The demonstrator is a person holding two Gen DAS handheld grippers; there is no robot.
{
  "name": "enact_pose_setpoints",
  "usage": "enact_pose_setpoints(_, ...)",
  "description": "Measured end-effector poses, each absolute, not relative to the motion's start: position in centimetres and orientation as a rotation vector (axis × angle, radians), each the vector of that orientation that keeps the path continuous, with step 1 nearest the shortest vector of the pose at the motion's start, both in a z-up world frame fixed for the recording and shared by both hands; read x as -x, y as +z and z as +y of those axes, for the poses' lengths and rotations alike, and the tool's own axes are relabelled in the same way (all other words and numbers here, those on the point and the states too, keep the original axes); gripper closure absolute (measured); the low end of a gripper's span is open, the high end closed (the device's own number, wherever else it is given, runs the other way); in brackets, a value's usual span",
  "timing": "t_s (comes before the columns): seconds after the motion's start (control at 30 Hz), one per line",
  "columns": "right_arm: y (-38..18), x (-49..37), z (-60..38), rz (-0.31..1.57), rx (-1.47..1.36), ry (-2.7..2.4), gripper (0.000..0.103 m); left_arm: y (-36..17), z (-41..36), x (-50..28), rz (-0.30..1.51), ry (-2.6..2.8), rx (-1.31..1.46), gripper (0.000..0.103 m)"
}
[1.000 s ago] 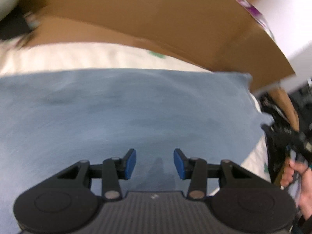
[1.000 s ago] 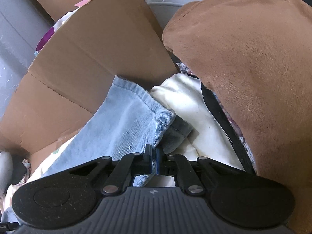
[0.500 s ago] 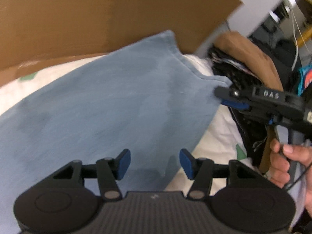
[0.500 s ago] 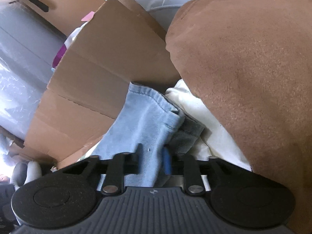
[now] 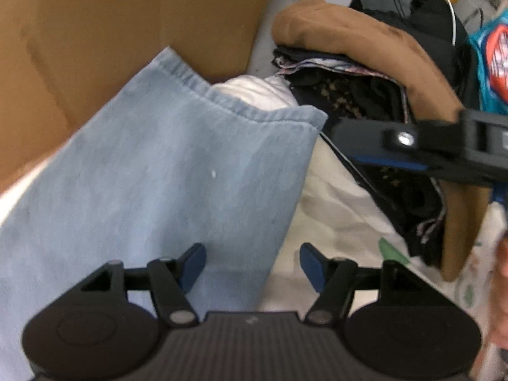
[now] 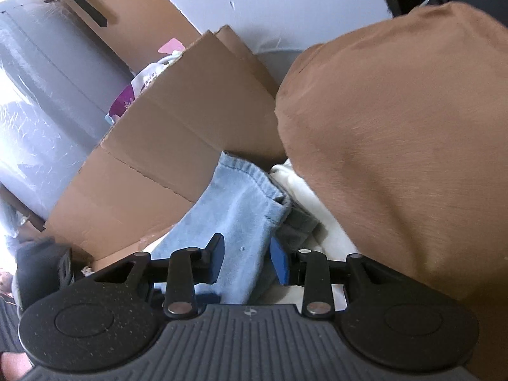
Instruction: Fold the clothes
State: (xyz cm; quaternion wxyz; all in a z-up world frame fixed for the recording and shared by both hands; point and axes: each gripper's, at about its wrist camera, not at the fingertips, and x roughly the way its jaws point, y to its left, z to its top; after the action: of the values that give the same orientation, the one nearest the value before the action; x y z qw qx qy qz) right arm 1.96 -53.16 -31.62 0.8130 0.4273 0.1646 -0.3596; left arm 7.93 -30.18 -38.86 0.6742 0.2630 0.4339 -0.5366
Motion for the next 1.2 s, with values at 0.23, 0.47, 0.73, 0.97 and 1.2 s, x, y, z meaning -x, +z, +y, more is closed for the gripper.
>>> enact_pose_setpoints(0.23, -30.2, -0.2, -51.7, 0.326, -0.839, -0.851, 0.065, -37.7, -30.6, -6.4, 0.805, -1.231, -0.601, 0.064)
enact_pose_setpoints(0.47, -30.4, -1.3, -51.9, 0.381, -0.756, -0.854, 0.084, -36.2, -31.0, -8.7, 0.845, -1.242, -0.5, 0.099)
enact_pose_setpoints(0.73, -32.2, -4.4, -53.0, 0.46, -0.72, -0.81, 0.084, -34.8, -30.2, -11.1, 0.906, -1.255, -0.371, 0.1)
enact_pose_setpoints(0.97, -32.9, -7.2, -54.7, 0.481, -0.661, -0.789, 0.083, -33.6, -29.8, -12.7, 0.914, -1.253, -0.323, 0.1)
enact_pose_setpoints(1.2, -35.0, -8.5, -54.5, 0.649, -0.612, -0.82, 0.08, -33.3, -30.1, -13.1, 0.923, -1.269, -0.328, 0.1)
